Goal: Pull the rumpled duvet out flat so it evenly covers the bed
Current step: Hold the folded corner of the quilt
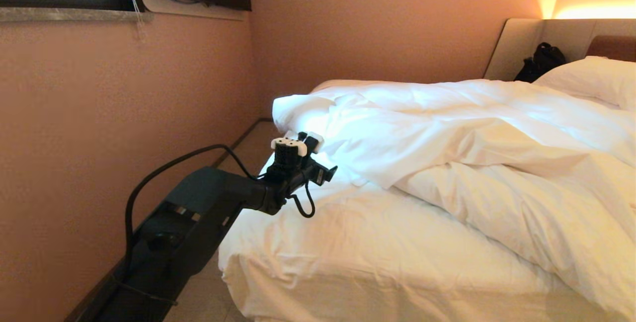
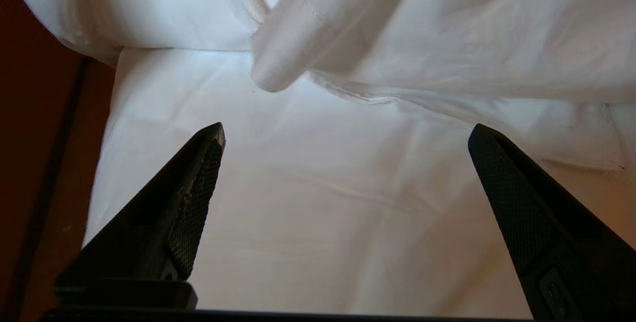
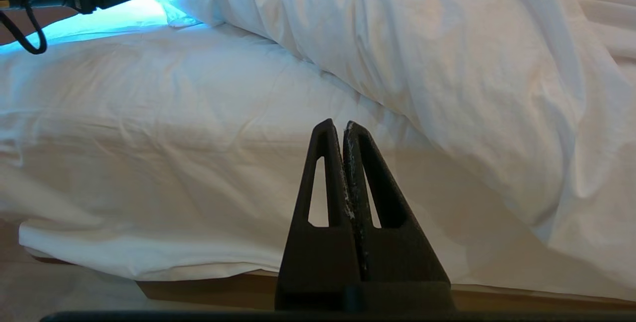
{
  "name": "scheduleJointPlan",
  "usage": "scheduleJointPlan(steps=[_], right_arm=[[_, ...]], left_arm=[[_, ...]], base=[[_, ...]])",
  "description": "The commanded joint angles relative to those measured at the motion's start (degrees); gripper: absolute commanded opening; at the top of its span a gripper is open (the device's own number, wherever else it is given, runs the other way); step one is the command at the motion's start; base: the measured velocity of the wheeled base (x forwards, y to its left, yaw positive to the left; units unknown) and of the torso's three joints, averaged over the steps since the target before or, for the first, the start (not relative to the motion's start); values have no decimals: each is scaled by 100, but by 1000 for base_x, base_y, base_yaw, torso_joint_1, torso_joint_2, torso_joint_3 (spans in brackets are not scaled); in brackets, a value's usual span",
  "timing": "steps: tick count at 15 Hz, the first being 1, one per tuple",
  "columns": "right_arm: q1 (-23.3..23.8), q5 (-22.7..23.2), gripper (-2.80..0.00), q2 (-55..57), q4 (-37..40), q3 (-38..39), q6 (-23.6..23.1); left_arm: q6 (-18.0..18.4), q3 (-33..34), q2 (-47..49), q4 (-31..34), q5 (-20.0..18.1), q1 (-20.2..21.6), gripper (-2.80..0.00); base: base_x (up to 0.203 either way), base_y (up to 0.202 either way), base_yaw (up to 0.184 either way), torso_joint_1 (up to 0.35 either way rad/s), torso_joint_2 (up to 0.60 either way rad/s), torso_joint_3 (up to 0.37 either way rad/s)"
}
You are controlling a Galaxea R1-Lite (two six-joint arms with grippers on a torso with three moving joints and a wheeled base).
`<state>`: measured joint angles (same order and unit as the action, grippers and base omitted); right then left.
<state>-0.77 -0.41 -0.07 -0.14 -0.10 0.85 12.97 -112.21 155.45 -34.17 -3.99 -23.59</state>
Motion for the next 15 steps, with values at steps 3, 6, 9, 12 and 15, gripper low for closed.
scheduleJointPlan(steps=[3, 6, 9, 12, 15], right_arm=[[-2, -2, -280, 7, -3, 1, 3], [-2, -2, -280, 7, -3, 1, 3], [-2, -2, -280, 7, -3, 1, 3], [-2, -2, -280, 7, -3, 1, 3], [-2, -2, -280, 7, -3, 1, 3]], left_arm=[[4, -2, -6, -20, 3, 101, 0], [4, -2, -24, -20, 3, 109, 0], [4, -2, -17, -38, 3, 165, 0], [4, -2, -16, -38, 3, 189, 0], [4, -2, -15, -38, -6, 189, 0]], base=[[0, 0, 0, 0, 0, 0], [0, 0, 0, 0, 0, 0], [0, 0, 0, 0, 0, 0], [0, 0, 0, 0, 0, 0], [0, 0, 0, 0, 0, 0]])
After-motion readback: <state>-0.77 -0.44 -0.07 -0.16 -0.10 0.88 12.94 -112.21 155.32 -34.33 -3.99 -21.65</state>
